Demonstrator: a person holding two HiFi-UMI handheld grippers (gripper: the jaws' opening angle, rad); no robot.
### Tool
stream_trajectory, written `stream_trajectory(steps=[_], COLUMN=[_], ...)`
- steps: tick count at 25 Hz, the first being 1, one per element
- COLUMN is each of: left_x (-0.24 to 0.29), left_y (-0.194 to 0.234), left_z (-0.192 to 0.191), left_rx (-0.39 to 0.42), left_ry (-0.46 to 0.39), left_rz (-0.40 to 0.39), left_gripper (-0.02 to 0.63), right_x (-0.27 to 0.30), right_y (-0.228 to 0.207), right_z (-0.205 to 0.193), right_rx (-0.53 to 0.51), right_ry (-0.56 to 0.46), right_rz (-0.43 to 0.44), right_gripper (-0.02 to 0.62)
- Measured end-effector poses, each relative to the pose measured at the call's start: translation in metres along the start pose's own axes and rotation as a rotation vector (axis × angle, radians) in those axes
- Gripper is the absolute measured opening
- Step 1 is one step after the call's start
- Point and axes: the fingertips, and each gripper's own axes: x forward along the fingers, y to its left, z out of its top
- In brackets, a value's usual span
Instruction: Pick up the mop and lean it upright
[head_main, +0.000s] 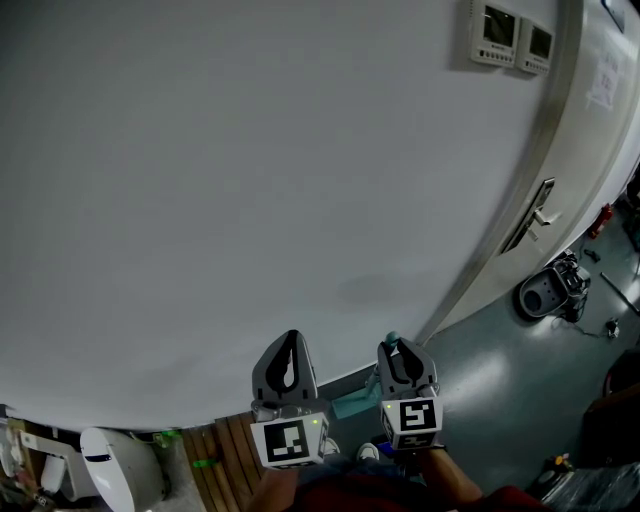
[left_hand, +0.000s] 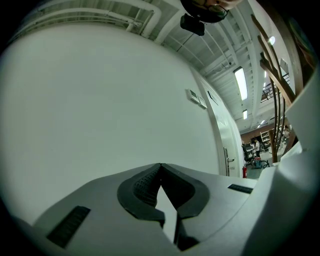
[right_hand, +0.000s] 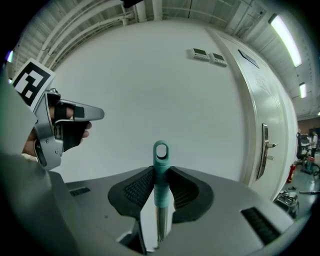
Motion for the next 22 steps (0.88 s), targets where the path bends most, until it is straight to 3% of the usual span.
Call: stream_trajectory(steps=[9, 22], left_x=[-0.001, 0.000], left_y=[0.001, 0.000], left_z=[-0.004, -0.005], left_rx=[0.007, 0.027], left_ry=[0.020, 0.025], left_rz=[0.003, -0.006], left_gripper=[0.014, 0.014], right_x=[0.008, 0.015], right_y=[0.002, 0.005], right_z=[-0.047, -0.045], right_rx=[0.016, 0.042], right_ry=[0.103, 0.083], right_rz=[-0.004, -0.006], right_gripper=[0.107, 0.107])
